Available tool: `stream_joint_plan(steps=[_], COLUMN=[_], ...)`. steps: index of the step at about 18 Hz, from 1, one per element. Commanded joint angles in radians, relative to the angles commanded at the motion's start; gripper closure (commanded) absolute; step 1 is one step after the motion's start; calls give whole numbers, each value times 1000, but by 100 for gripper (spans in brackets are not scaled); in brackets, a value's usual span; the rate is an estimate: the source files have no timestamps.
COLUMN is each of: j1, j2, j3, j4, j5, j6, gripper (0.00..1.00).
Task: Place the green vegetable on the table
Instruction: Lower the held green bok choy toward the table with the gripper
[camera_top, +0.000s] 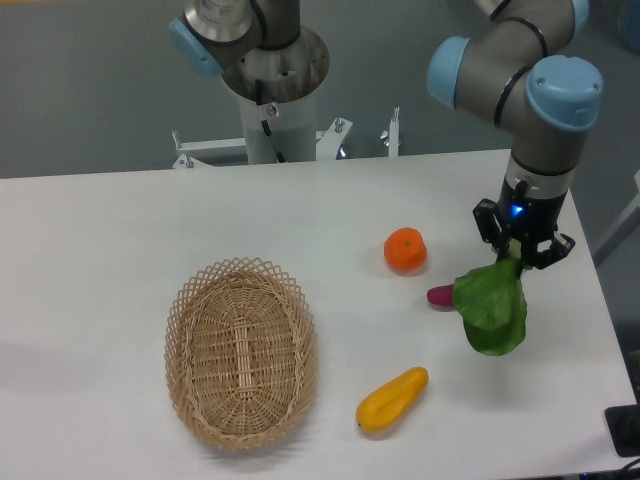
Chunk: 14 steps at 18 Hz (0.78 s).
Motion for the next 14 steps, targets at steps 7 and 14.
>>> stream_joint_plan(steps=[7, 14], j1=[0, -2], j2=[-2, -38], j3=[-14, -103], j4=[9, 212], j5=[2, 3], j6=[0, -5], gripper=[64, 64])
